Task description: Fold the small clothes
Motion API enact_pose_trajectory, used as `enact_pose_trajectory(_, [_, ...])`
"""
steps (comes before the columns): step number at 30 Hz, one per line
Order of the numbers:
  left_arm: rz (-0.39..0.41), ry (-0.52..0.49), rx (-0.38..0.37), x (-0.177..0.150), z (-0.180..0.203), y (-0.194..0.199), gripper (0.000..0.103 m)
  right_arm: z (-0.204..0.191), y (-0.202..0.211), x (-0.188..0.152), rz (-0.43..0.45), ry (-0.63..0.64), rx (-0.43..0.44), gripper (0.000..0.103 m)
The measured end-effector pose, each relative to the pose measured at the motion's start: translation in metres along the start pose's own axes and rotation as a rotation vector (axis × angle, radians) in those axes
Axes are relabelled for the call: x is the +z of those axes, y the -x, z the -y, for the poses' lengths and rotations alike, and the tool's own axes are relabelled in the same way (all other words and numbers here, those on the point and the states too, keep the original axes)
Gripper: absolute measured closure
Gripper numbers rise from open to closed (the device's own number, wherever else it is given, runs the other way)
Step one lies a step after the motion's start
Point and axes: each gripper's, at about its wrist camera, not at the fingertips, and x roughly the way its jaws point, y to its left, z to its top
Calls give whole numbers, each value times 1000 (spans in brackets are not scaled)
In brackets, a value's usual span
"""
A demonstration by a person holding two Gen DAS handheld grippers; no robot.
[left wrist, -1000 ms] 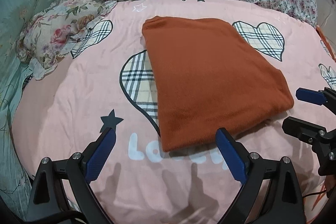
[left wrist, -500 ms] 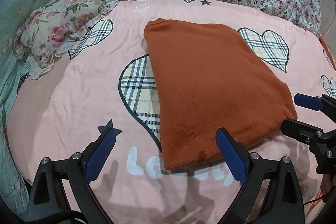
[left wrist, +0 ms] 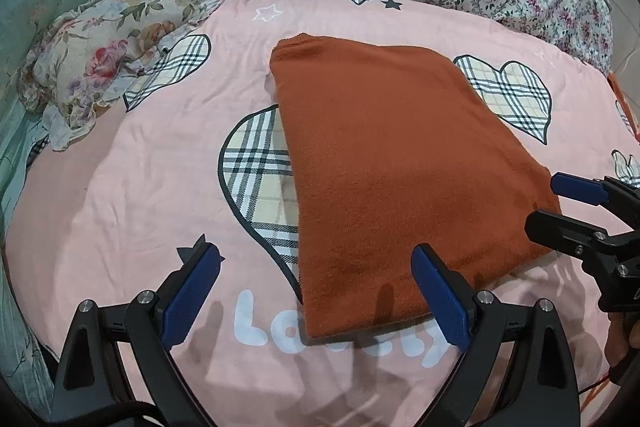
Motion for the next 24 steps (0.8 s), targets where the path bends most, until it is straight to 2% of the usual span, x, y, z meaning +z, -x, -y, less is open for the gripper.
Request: enact_pose_trajectory(24, [6,-2,-7,2,2,0,5,4,-5,1,-6,1,7,16])
